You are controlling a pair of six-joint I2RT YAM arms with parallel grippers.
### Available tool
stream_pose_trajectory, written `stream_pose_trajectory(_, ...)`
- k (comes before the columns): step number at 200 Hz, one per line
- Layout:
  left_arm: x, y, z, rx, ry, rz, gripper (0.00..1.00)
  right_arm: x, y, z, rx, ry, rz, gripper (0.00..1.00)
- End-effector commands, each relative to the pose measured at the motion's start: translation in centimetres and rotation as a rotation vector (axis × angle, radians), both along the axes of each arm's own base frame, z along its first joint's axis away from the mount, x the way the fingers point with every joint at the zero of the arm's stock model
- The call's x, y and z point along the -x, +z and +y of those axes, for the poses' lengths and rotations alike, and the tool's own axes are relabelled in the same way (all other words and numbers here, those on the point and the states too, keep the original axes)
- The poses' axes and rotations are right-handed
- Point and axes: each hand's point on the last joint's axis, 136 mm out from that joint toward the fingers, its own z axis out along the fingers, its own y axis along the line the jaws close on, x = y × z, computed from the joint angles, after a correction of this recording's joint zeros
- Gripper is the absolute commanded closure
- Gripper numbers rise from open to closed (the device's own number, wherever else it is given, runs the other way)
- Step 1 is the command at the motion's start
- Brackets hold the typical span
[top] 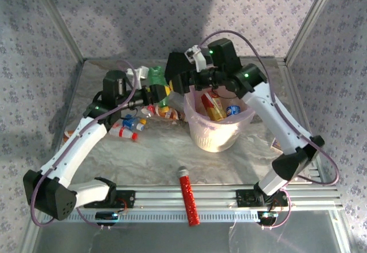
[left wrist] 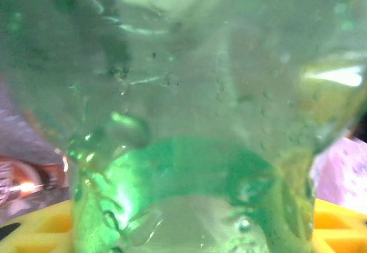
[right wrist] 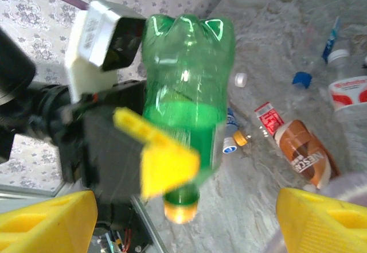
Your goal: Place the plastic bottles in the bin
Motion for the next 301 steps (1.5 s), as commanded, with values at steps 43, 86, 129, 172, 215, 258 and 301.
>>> stream_pose_trajectory(43,3.8,3.8,-2.4,0.018,-0.217,-0.186,1.00,-0.4,2.1,3.1,-0.132,0.079,0.039,0.17)
stream_pose_trajectory(86,3.7,3.9,-2.6,0.019,-0.218,-0.192,1.00,0.0,1.6,4.2,-0.136,0.109,0.056,0.33)
stream_pose_trajectory(129,3.6,3.8,-2.4,0.000,-0.199,-0.191,0.75,-0.7,2.2,3.7,-0.131,0.085,0.019,0.50)
stream_pose_trajectory(172,2.6,2.5,-0.3,-0.073,-0.061,-0.160,0.06,-2.0,5.7,0.6,-0.112,0.007,-0.108,0.51)
stream_pose_trajectory(215,1.4,-2.3,6.3,-0.103,0.219,0.087,0.01,-4.0,8.2,-7.1,-0.049,-0.214,-0.206,0.52)
stream_pose_trajectory(258,2.6,-12.4,18.1,-0.085,0.706,0.554,0.02,-4.0,5.0,-14.8,0.181,-0.440,-0.201,0.54)
stream_pose_trajectory(301,5.9,-15.8,25.6,-0.083,1.006,0.696,0.02,-3.6,-1.0,-16.7,0.338,-0.469,-0.100,0.55)
